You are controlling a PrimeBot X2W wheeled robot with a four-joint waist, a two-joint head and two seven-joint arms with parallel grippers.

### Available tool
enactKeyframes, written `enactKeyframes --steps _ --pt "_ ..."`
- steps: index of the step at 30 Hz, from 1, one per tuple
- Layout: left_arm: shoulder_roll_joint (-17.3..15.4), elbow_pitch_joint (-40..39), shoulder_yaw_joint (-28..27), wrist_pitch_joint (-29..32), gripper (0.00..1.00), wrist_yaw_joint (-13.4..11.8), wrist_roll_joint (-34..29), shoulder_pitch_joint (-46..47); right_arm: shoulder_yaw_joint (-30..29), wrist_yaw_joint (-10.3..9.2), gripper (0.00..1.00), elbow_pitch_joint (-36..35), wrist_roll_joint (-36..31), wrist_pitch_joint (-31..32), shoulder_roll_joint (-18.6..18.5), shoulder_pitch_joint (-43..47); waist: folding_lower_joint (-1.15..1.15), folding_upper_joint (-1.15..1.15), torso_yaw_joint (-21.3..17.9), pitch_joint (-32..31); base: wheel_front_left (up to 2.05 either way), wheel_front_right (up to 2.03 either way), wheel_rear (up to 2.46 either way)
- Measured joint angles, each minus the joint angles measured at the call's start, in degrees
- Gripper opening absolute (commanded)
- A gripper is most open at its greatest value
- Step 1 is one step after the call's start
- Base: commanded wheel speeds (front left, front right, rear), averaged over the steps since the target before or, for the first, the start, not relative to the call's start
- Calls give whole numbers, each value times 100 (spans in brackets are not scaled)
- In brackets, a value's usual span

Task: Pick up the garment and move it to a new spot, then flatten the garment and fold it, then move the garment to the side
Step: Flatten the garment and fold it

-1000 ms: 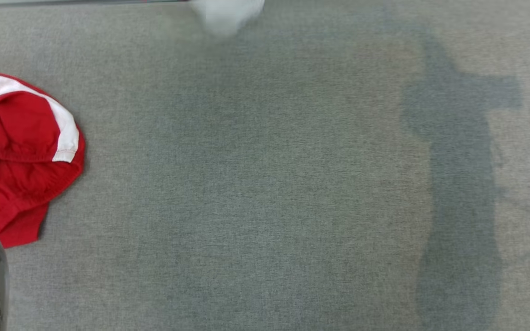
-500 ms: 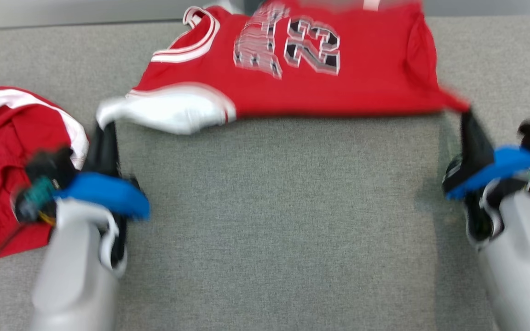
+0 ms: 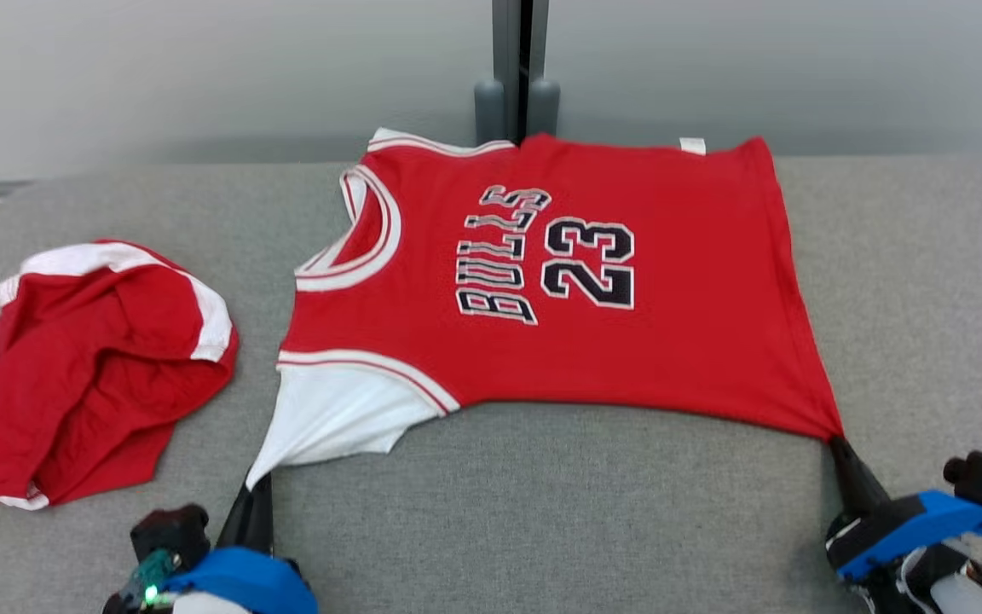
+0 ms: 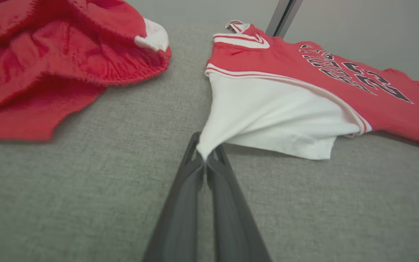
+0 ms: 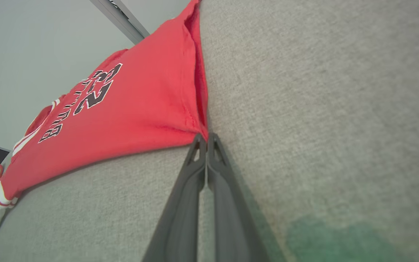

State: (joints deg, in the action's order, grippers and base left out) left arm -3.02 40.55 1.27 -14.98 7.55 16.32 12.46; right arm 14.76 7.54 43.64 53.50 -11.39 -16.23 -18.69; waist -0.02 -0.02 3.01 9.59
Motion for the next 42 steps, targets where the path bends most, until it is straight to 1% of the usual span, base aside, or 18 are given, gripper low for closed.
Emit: enactKeyframes --steps 5,10,13,20,25,33,42 --pt "24 62 -76 0 0 2 -24 -530 259 0 0 197 297 -174 -58 365 0 0 23 -441 0 0 0" --pt "27 153 -23 0 0 3 62 -1077 505 0 0 314 522 -256 -57 772 0 -1 44 -883 0 0 0" --pt "29 162 9 -1 0 -1 186 -1291 613 0 0 302 626 -291 -66 956 1 -1 30 -1065 0 0 0" --pt "29 151 130 -1 0 -107 353 -1693 842 0 0 274 773 -345 -69 1334 1 0 -4 -1342 0 0 0" --pt "30 140 129 -1 0 -144 354 -1830 895 1 0 210 917 -359 -73 1544 1 1 -1 -1435 0 0 0" --pt "29 -280 85 -1 0 -144 213 -1974 705 1 0 47 903 -360 -104 1674 2 2 -2 -1459 0 0 0" --pt "18 -1063 68 -1 0 -91 -99 -1446 413 -3 0 -311 671 -364 -48 1393 2 2 26 -1206 0 0 0"
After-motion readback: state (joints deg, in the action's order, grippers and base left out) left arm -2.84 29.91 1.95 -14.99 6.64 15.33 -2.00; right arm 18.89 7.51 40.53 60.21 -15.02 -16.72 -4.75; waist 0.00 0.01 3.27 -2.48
